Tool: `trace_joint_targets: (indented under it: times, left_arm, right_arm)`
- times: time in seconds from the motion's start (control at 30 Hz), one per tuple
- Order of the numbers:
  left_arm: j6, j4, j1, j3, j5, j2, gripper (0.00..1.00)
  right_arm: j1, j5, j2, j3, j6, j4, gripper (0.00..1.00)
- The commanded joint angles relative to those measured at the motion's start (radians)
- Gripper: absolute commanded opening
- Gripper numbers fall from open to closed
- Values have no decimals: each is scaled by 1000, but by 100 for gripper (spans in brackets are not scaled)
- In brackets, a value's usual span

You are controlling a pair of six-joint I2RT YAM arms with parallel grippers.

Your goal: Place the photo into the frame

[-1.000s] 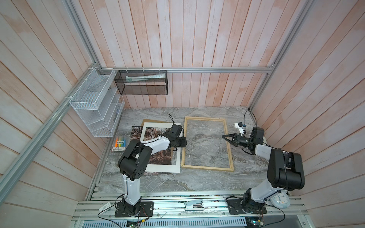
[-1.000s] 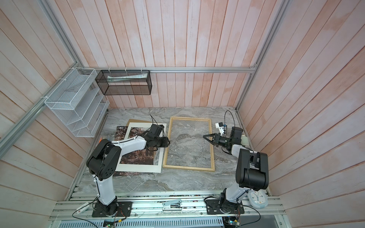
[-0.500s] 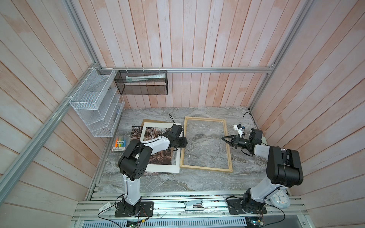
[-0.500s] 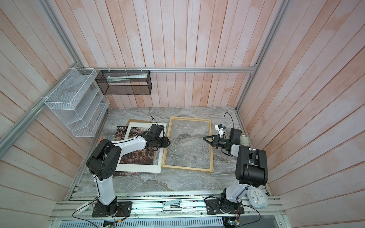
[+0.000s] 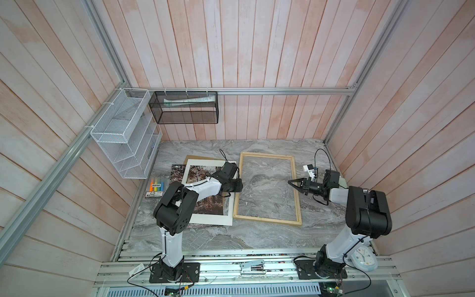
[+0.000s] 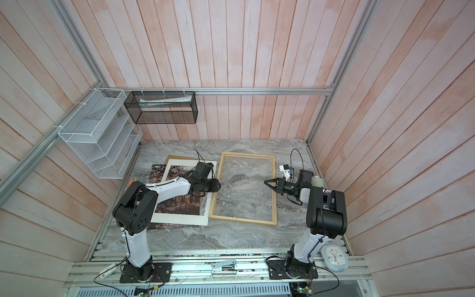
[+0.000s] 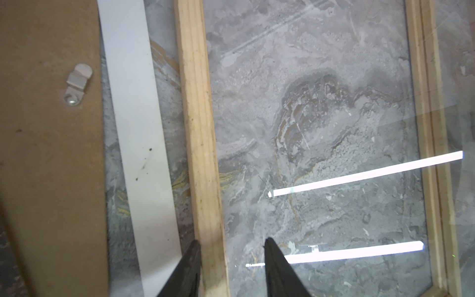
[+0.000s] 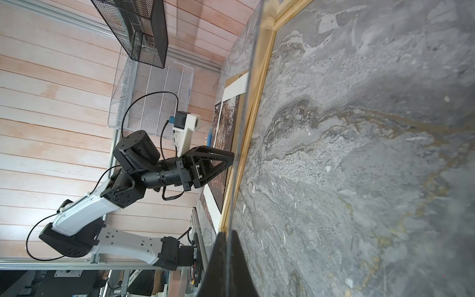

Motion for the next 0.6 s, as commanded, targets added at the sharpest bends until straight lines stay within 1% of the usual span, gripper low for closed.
trace_joint_targets:
  times: [0.0,0.47,0.53,0.57]
  left_arm:
    - [-3,25,-15,-12,46,21,42]
    - [-6,25,-20,-6,59,36,41]
    - [-6,26,-20,-4,62,37,41]
    - [-5,26,-20,-3,61,37,41]
  right_arm:
    - [16,-46,21,24,-47,-19,0]
    - [16,-33,70,56,-103,-87,0]
    - [17,-27,73,60,-115,-102,1]
    - [15,-23,75,62,-122,-111,4]
